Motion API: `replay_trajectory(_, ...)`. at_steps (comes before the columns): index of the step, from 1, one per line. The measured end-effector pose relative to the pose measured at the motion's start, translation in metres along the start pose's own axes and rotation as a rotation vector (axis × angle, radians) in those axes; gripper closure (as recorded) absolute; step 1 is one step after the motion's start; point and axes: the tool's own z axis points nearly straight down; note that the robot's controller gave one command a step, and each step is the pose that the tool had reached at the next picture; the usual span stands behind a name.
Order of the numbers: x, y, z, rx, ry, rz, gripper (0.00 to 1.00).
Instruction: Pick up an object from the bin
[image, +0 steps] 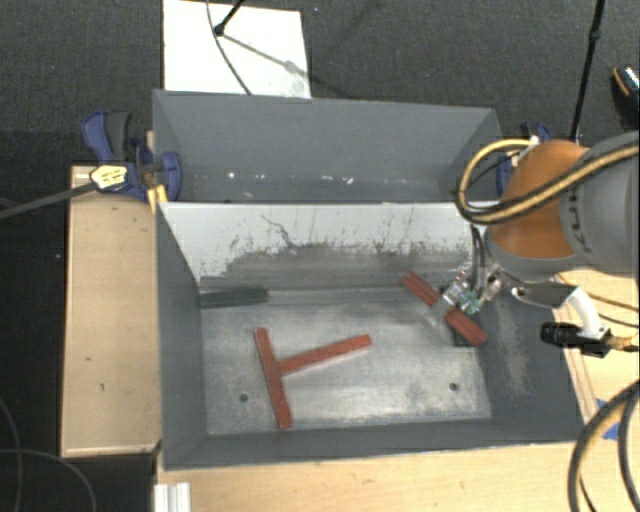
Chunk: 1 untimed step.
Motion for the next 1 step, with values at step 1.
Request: replay_trajectory(1, -0.0016, 0.0012, -0.0451, 0.000, 0.000, -0.012, 1.00)
